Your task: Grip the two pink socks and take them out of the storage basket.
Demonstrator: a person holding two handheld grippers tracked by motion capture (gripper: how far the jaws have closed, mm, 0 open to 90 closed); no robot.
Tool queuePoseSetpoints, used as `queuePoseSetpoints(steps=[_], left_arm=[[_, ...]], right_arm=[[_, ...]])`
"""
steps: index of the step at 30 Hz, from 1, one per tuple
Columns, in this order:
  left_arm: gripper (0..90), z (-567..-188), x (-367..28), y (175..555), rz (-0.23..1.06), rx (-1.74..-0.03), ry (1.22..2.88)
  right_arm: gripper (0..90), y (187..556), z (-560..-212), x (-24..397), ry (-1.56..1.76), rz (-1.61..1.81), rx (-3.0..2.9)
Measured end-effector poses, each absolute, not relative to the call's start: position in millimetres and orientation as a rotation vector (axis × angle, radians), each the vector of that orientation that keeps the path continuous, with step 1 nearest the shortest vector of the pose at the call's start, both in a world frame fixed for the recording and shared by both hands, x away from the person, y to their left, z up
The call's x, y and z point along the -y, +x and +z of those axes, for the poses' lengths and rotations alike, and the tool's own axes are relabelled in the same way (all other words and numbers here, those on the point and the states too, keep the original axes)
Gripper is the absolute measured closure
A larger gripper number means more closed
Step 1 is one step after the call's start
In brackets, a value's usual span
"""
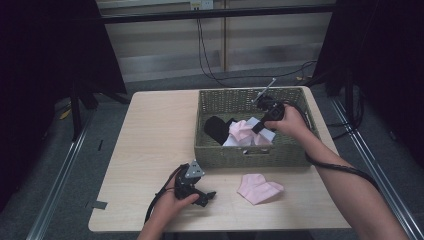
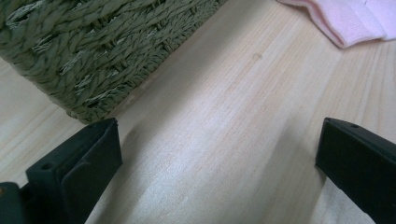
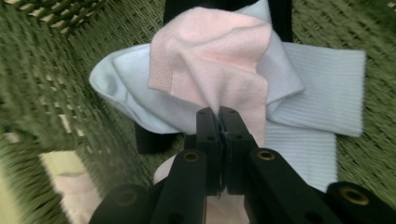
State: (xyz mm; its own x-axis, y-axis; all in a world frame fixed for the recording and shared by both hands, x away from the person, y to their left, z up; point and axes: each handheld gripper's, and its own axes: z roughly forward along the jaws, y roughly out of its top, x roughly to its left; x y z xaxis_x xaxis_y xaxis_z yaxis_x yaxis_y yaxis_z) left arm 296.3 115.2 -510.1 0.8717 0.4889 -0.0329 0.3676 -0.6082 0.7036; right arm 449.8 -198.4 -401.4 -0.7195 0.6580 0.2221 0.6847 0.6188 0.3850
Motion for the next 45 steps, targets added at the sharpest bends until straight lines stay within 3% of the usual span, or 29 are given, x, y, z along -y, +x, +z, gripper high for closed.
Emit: queuePoseSetpoints(steps=[27, 45], left_arm=[[0.0, -510.0, -115.2, 296.2, 0.212, -0.615, 2.291], [0.0, -510.0, -115.2, 296.2, 0.211, -0.615, 2.291]], right_arm=[[87.8, 426.9, -315.4, 213.2, -1.079, -0.709, 2.834], [87.8, 387.5, -285.3, 210.8, -0.925, -0.749, 2.858]])
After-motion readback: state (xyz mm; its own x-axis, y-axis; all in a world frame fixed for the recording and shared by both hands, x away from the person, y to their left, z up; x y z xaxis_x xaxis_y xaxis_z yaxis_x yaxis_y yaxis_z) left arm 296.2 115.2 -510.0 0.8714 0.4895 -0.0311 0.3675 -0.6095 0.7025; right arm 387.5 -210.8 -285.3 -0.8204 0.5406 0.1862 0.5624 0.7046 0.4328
